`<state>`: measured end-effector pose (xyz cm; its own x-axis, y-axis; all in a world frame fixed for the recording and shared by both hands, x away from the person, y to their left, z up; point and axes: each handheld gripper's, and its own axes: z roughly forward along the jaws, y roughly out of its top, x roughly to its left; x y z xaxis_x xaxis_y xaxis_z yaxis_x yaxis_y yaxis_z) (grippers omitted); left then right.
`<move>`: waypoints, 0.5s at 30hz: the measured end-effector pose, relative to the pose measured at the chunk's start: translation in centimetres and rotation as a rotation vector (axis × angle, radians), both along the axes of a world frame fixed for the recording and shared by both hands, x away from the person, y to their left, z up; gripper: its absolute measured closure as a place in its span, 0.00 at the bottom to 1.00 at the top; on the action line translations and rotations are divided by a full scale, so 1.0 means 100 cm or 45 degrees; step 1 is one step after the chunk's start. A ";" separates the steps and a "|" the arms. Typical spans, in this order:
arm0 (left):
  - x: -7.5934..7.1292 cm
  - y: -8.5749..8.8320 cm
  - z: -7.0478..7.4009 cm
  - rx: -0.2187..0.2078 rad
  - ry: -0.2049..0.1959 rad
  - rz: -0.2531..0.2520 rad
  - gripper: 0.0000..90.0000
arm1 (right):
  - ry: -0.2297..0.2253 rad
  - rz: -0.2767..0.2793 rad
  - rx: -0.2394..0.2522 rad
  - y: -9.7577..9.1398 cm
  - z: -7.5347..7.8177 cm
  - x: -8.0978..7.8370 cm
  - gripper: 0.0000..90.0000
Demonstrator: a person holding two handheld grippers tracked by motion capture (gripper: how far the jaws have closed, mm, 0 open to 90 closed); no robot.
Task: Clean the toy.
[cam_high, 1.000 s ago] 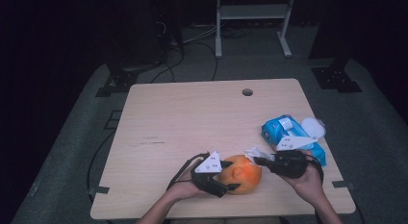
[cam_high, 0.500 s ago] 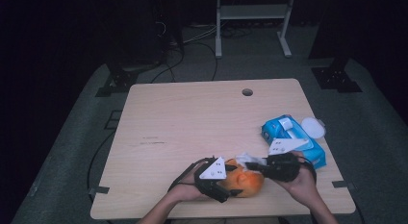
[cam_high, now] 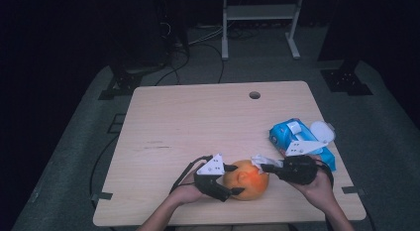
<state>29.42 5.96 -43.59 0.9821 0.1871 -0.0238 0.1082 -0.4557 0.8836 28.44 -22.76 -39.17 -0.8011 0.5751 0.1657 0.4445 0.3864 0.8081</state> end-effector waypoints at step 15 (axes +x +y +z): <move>0.008 0.003 0.000 -0.053 0.069 0.079 0.32 | -0.051 0.063 -0.001 0.017 0.011 -0.011 0.92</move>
<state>30.22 6.26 -43.62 0.9657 0.2454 -0.0853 0.1830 -0.4096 0.8937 27.30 -21.08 -38.09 -0.8346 0.5348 0.1323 0.3919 0.4076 0.8248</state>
